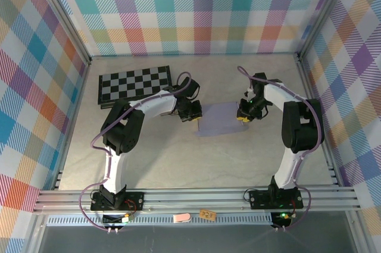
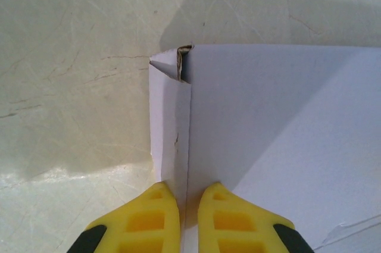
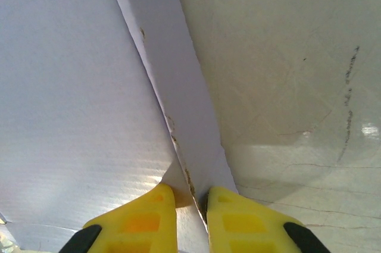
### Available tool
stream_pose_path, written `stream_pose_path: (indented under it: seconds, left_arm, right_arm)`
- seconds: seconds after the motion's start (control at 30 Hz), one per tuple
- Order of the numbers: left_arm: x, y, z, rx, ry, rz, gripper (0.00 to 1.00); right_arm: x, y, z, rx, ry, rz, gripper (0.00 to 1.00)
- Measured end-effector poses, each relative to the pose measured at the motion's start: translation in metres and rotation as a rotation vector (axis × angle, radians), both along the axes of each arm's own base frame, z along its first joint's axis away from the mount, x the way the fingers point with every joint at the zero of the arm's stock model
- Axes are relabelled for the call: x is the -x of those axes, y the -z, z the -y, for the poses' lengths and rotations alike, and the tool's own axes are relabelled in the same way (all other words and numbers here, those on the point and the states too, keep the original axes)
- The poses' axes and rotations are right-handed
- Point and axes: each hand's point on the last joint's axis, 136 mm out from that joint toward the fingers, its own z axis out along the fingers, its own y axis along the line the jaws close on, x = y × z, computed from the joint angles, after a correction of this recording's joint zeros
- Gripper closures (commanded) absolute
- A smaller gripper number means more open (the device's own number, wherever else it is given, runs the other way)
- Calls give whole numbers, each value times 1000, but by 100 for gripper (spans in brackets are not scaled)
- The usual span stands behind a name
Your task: Fold the paper box
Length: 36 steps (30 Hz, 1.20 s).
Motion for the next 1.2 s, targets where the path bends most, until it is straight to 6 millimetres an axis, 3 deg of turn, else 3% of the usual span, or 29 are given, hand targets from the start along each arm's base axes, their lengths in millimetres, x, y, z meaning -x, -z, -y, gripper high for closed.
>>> stream_pose_path:
  seconds: [0.17, 0.27, 0.5, 0.6, 0.87, 1.0, 1.2]
  left_arm:
    - [-1, 0, 0, 4, -1, 0, 100]
    - [0, 0, -1, 13, 0, -7, 100]
    - [-1, -1, -3, 44, 3, -30, 100]
    - [-1, -3, -5, 73, 4, -58, 100]
    - [-4, -10, -21, 211, -50, -203, 100]
    - [-6, -10, -24, 266, -77, -258, 100]
    - [-7, -13, -24, 305, -96, -293, 100]
  right_arm:
    - [0, 0, 0, 0, 1, 0, 90]
    - [0, -1, 0, -1, 2, -1, 83]
    - [-3, -4, -1, -54, 23, -5, 46]
    - [-6, -10, -1, -113, 40, -4, 37]
    - [-38, -34, 6, -254, 96, 39, 31]
    - [-40, -24, 10, -318, 130, -11, 26]
    - [-31, -13, -5, -498, 164, -96, 22]
